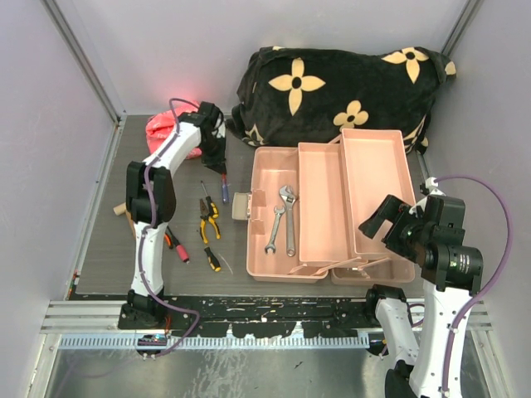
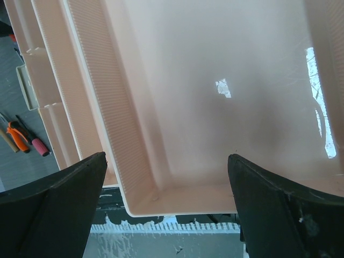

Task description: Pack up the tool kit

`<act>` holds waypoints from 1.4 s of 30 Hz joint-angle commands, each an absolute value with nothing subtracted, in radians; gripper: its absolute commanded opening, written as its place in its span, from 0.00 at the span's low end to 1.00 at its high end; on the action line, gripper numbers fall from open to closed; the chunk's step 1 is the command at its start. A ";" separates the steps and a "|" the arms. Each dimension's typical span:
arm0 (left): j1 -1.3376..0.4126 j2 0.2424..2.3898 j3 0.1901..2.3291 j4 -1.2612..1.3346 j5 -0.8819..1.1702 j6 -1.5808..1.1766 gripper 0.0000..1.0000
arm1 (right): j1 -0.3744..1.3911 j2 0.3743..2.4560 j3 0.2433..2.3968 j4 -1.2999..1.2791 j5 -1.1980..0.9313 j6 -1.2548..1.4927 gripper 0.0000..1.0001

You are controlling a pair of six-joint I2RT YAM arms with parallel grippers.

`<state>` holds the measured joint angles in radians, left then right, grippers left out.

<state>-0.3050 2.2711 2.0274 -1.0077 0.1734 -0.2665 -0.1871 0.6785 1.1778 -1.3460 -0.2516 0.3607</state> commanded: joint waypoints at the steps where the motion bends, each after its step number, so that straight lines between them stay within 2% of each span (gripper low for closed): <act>1: -0.279 2.251 2.120 -1.063 0.170 -0.213 0.00 | -0.185 0.669 1.169 -1.287 -0.266 0.371 1.00; 11: -0.255 2.158 2.294 -1.063 0.230 -0.219 0.00 | -0.185 0.684 1.194 -1.254 -0.264 0.378 1.00; 21: -0.254 1.959 2.263 -0.690 0.622 -0.482 0.00 | -0.185 0.691 1.280 -1.147 -0.349 0.352 1.00; 25: -0.262 1.936 2.262 -0.560 0.778 -0.621 0.00 | -0.185 0.759 1.367 -1.060 -0.454 0.334 1.00; 28: -0.290 1.922 2.258 -0.501 0.843 -0.667 0.00 | -0.185 0.828 1.416 -0.968 -0.522 0.362 0.96; 32: -0.351 1.915 2.257 -0.483 0.890 -0.694 0.00 | -0.185 0.902 1.472 -0.868 -0.574 0.389 0.93; 38: -0.430 1.911 2.252 -0.470 0.947 -0.716 0.00 | -0.169 1.005 1.538 -0.786 -0.646 0.380 0.93; 42: -0.464 1.921 2.251 -0.454 0.959 -0.745 0.00 | -0.108 1.141 1.658 -0.768 -0.654 0.351 0.94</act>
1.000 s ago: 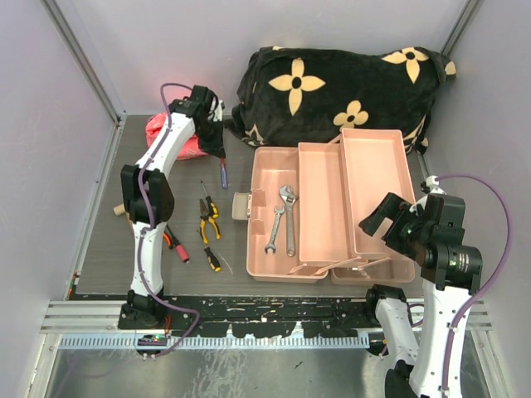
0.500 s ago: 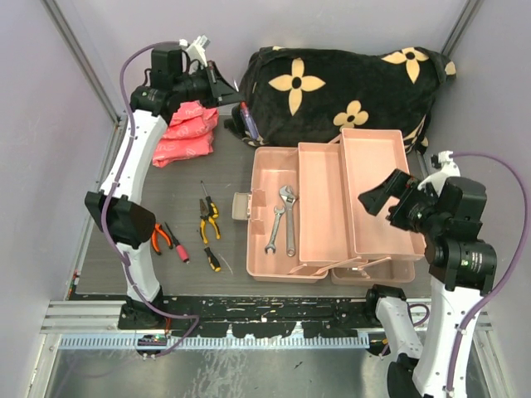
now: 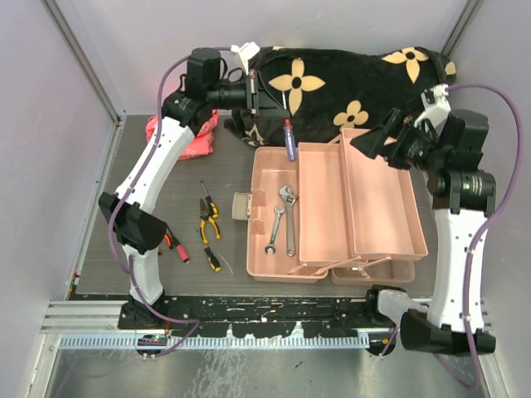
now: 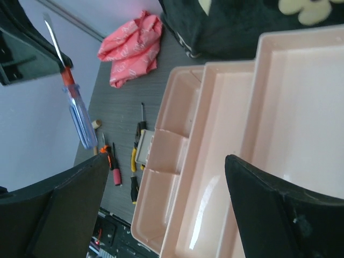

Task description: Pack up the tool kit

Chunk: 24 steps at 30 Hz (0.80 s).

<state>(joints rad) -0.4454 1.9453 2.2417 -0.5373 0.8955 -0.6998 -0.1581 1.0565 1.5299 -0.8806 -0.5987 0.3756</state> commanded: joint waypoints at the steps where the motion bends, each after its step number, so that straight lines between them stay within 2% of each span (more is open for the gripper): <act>1: -0.466 1.922 2.248 -0.443 0.960 -0.755 0.00 | -0.067 1.183 1.698 -0.761 -0.649 0.352 0.94; 5: -0.473 1.921 2.226 -0.415 0.964 -0.784 0.00 | 0.124 1.345 1.850 -0.779 -0.559 0.333 0.94; 9: -0.483 1.913 2.209 -0.414 0.969 -0.783 0.00 | 0.284 1.404 1.878 -0.769 -0.467 0.333 0.94; 18: -0.495 1.896 2.186 -0.428 0.994 -0.762 0.00 | 0.455 1.425 1.822 -0.754 -0.340 0.330 0.93; 24: -0.503 1.892 2.190 -0.420 1.007 -0.770 0.00 | 0.504 1.455 1.824 -0.782 -0.280 0.318 0.85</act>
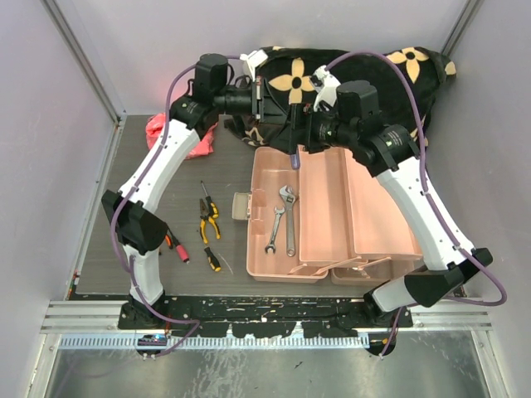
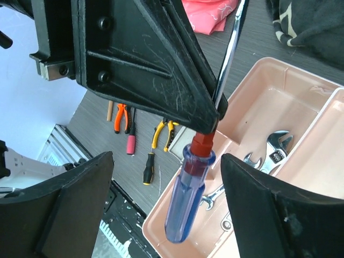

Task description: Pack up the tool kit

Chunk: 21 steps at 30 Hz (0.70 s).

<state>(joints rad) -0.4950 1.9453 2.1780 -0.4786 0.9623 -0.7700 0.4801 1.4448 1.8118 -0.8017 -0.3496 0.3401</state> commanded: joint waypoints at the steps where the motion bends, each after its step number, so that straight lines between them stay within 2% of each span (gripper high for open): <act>1: -0.503 1.889 2.189 -0.417 1.009 -0.772 0.00 | 0.508 1.457 1.824 -0.785 -0.269 0.316 0.82; 2: -0.503 1.885 2.188 -0.417 1.011 -0.772 0.00 | 0.510 1.457 1.824 -0.787 -0.263 0.315 0.77; 4: -0.503 1.877 2.178 -0.416 1.012 -0.772 0.00 | 0.512 1.459 1.828 -0.796 -0.250 0.317 0.59; 7: -0.503 1.869 2.162 -0.413 1.011 -0.772 0.00 | 0.512 1.458 1.835 -0.813 -0.223 0.323 0.16; 9: -0.502 1.866 2.157 -0.414 1.003 -0.772 0.00 | 0.512 1.448 1.835 -0.824 -0.189 0.328 0.02; 10: -0.502 1.866 2.156 -0.415 0.998 -0.772 0.01 | 0.512 1.442 1.835 -0.832 -0.171 0.334 0.01; 13: -0.495 1.867 2.159 -0.418 0.982 -0.775 0.15 | 0.512 1.420 1.841 -0.855 -0.121 0.337 0.01; 15: -0.481 1.864 2.162 -0.421 0.972 -0.775 0.30 | 0.512 1.407 1.854 -0.881 -0.076 0.335 0.01; 18: -0.431 1.853 2.162 -0.440 0.961 -0.773 0.45 | 0.507 1.395 1.898 -0.958 0.016 0.315 0.01; 21: -0.330 1.837 2.153 -0.523 0.950 -0.725 0.51 | 0.467 1.392 1.967 -1.077 0.102 0.295 0.01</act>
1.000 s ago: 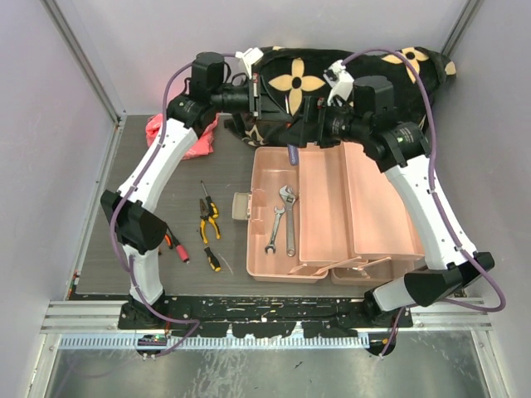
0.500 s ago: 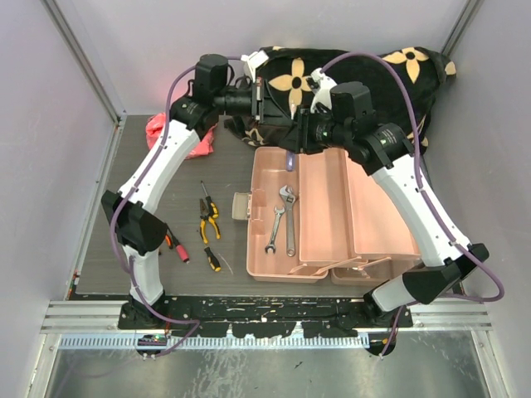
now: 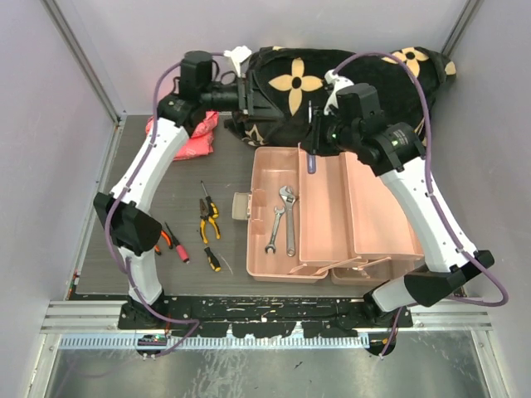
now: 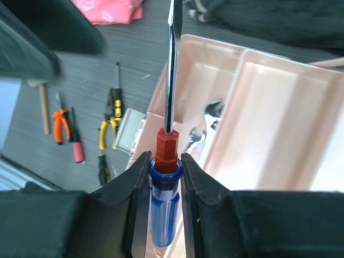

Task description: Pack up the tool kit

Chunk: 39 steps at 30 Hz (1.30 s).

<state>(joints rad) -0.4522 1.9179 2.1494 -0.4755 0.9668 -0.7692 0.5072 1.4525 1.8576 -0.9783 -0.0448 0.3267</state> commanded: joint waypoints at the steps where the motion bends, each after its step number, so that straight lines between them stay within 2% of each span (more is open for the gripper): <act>1: -0.294 1.831 2.148 -0.572 0.941 -0.689 0.51 | 0.440 1.391 1.984 -1.114 0.122 0.288 0.01; 6: -0.153 1.787 2.113 -0.884 0.813 -0.423 0.50 | 0.221 1.409 2.013 -1.293 0.157 0.221 0.01; 10: -0.121 1.720 2.028 -1.077 0.590 -0.198 0.50 | 0.179 1.423 1.935 -1.353 0.271 0.178 0.01; 14: -0.120 1.650 1.879 -1.159 0.441 -0.143 0.50 | 0.178 1.427 1.832 -1.310 0.252 0.182 0.01; 19: -0.119 1.573 1.717 -1.150 0.376 -0.139 0.50 | 0.177 1.452 1.754 -1.256 0.228 0.185 0.01; 26: -0.119 1.587 1.707 -1.170 0.325 -0.174 0.49 | 0.178 1.523 1.710 -1.218 0.178 0.180 0.01; 34: -0.120 1.674 1.670 -1.176 0.253 -0.247 0.49 | 0.178 1.564 1.706 -1.204 0.174 0.188 0.12; 39: -0.120 1.744 1.597 -1.122 0.239 -0.312 0.46 | 0.178 1.574 1.703 -1.183 0.177 0.189 0.13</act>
